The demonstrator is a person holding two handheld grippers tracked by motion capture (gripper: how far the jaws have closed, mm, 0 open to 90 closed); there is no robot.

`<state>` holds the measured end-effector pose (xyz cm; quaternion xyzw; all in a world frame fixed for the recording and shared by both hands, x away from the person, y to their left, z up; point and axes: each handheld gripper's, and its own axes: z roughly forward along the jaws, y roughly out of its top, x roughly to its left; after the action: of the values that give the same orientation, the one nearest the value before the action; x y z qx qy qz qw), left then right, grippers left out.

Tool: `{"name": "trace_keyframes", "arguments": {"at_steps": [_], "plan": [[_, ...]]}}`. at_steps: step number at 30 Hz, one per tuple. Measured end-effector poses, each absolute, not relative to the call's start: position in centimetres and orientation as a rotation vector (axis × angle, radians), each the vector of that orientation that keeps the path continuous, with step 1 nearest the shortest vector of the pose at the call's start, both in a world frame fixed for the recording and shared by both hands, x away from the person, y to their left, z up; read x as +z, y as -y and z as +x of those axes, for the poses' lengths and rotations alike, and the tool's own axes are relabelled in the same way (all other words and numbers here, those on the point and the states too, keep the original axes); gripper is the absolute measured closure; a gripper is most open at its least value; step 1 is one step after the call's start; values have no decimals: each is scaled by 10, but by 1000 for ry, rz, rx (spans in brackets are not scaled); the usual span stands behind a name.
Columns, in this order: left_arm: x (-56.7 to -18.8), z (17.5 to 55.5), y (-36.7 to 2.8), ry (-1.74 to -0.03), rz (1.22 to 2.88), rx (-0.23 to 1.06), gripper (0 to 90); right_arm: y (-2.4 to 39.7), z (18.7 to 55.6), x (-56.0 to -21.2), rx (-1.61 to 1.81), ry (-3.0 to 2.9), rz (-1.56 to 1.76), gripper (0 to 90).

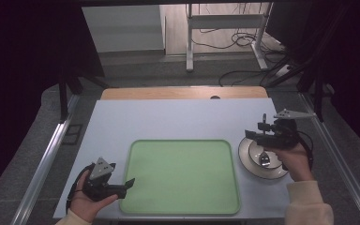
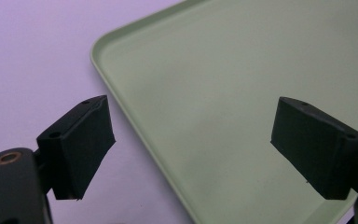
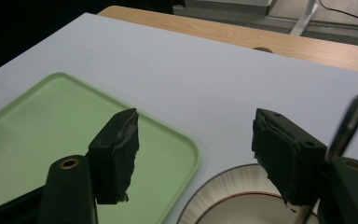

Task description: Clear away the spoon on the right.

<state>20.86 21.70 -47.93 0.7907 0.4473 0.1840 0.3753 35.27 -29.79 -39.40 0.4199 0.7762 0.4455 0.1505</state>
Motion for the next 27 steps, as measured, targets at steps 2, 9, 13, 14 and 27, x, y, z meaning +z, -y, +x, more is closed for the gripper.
{"name": "trace_keyframes", "arguments": {"at_steps": [2,9,13,14,27], "plan": [[-479,209,-217,-1144,2024,472,127,303,355,-395,1274,-2216,1227,319],[-479,209,-216,-1140,2031,472,127,318,366,-398,1269,-2193,1280,321],[-479,209,-215,-1143,2028,474,127,324,375,-399,1292,-2185,1313,325],[-479,208,-215,-1142,2028,474,127,326,377,-399,1288,-2182,1322,325],[-477,208,-216,-1139,2024,483,127,345,397,-405,1287,-2121,1426,325]]}}
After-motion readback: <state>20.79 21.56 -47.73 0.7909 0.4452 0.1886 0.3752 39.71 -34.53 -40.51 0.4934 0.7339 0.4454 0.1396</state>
